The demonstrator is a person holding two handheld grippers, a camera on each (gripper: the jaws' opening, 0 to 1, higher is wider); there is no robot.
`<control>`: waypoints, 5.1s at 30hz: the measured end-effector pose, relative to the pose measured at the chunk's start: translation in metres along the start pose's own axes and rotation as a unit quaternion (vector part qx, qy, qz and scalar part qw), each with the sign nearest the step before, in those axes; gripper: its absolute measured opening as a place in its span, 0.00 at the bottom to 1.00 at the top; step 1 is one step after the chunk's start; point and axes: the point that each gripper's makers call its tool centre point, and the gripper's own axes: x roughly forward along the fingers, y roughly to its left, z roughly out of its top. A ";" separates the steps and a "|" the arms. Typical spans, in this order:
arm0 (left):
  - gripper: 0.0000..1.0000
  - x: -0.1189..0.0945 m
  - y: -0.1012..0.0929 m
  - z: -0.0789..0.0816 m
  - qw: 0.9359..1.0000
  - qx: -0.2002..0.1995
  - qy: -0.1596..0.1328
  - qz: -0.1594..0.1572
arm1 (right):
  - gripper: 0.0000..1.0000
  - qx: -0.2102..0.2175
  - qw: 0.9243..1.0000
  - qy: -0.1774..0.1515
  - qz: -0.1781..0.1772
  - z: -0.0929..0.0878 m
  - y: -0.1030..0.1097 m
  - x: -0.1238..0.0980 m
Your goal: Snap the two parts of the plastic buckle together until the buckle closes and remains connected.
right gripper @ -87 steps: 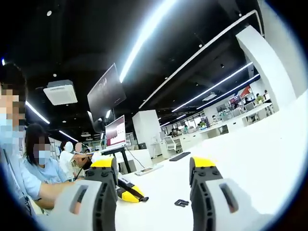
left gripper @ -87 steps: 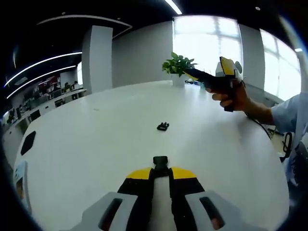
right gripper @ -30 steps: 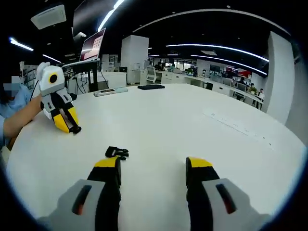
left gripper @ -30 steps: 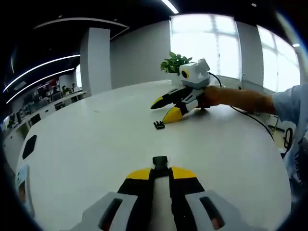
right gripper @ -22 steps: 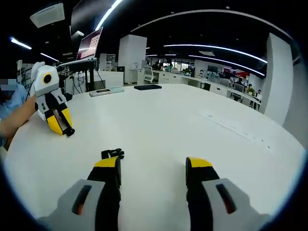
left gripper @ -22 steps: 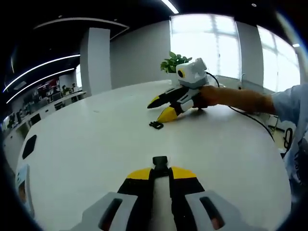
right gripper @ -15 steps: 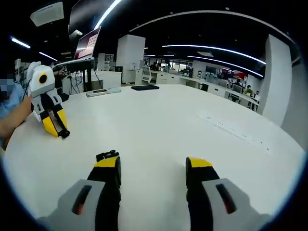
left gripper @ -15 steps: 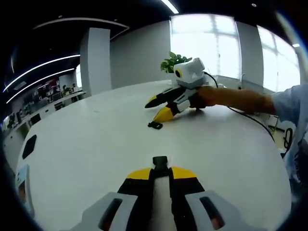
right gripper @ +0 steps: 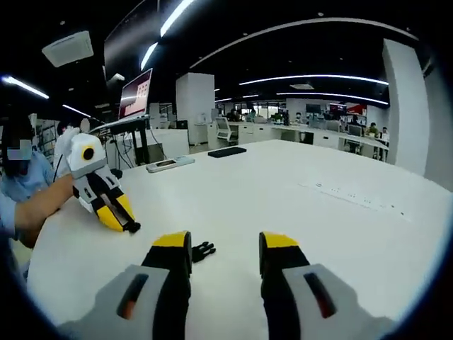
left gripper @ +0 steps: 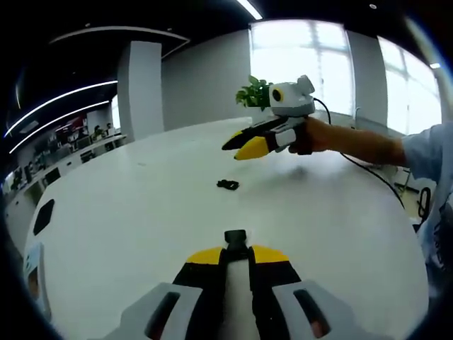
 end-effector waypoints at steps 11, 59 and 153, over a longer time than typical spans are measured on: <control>0.11 0.000 0.001 0.000 1.000 0.000 0.000 -0.001 | 0.40 -0.003 0.996 0.069 0.049 -0.022 0.036 0.013; 0.11 0.000 0.000 -0.001 1.000 0.002 0.000 0.003 | 0.38 -0.032 0.997 0.064 0.023 -0.022 0.027 0.026; 0.12 0.000 0.001 -0.001 1.000 0.018 -0.001 0.002 | 0.13 -0.072 0.993 0.055 0.080 -0.025 0.026 0.024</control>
